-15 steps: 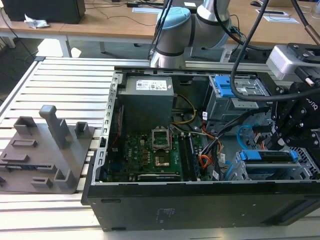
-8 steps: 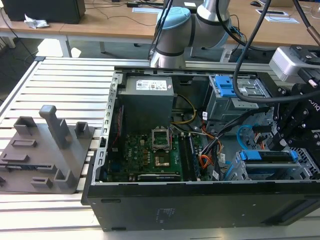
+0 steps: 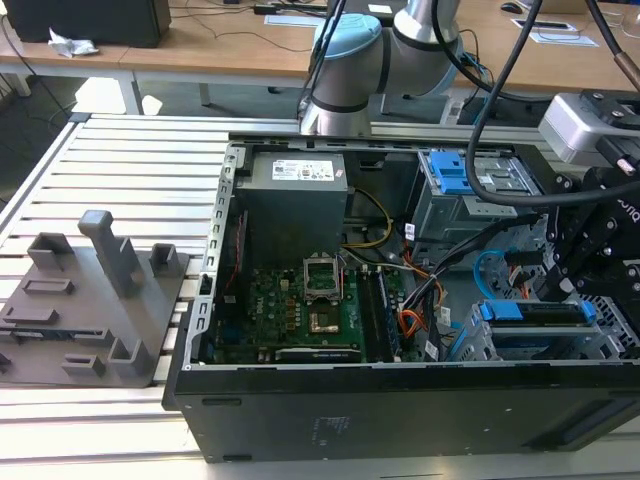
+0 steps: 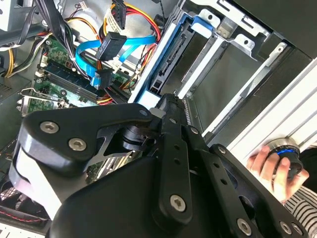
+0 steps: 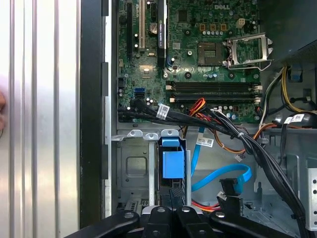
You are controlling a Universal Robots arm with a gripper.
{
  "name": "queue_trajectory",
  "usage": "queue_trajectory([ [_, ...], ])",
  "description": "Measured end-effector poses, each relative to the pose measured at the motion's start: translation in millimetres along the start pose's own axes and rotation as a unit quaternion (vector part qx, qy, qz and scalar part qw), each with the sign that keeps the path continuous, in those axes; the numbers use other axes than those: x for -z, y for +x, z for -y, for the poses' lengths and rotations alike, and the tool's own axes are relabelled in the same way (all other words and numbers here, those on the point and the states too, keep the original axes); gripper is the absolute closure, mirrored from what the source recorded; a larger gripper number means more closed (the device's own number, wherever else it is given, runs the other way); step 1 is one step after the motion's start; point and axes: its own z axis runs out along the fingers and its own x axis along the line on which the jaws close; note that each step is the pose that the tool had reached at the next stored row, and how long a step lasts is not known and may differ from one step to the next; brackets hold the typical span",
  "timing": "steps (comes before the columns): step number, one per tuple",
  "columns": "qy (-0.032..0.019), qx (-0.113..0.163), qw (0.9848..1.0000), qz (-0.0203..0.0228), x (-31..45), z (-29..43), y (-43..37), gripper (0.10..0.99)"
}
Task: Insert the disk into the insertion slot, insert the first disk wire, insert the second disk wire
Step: 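Insert the first disk wire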
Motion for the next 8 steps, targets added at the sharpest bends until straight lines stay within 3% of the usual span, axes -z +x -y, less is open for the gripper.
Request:
queue_trajectory([
  [2,0.0000,0.000,1.0000,0.0000,0.0,0.0,0.0,0.980],
  [4,0.0000,0.000,1.0000,0.0000,0.0,0.1,0.0,0.851],
  [5,0.0000,0.000,1.0000,0.0000,0.0,0.1,0.0,0.729],
  [6,0.0000,0.000,1.0000,0.0000,0.0,0.1,0.0,0.667],
  [8,0.0000,0.000,1.0000,0.0000,0.0,0.1,0.0,0.667],
])
